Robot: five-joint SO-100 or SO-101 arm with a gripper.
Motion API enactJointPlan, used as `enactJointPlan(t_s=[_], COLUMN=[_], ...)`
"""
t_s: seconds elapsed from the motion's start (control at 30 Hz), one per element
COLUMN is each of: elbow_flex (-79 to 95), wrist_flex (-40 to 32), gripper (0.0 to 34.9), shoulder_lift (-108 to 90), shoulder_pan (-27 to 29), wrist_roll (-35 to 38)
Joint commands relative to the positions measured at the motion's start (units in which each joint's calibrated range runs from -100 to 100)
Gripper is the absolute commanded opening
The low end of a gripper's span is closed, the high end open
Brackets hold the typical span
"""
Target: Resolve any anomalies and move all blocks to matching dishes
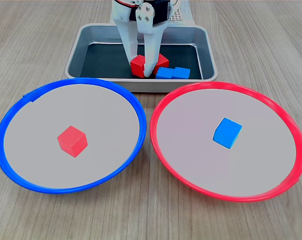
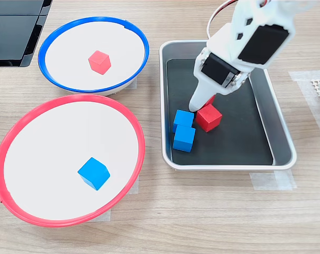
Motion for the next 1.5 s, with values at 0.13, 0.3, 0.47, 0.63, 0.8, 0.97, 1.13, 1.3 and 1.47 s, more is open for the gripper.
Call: enactJointPlan(t_s=[0.13, 0.3, 0.47, 0.63, 0.8, 0.97, 1.13, 1.3, 1.47], elbow_flex=[-23.8, -41.46, -57.57, -65.49, -68.5, -67.59, -65.22, -62.67, -63.04], wrist_flex=[8.4, 6.5, 2.7, -2.41, -2.83, 1.47, 4.35, 4.44, 4.27], gripper=[0.2, 0.2, 0.2, 0.2, 5.9, 14.2, 16.7, 15.9, 15.5], shoulder_lift=[-1.24, 9.84, 26.82, 39.69, 44.73, 44.04, 41.91, 40.72, 42.0], shoulder_pan=[-2.96, -8.32, -12.46, -14.16, -14.34, -14.91, -16.32, -18.86, -20.56], wrist_roll=[-6.2, -13.24, -17.48, -16.8, -14.95, -12.31, -11.62, -11.77, -11.82])
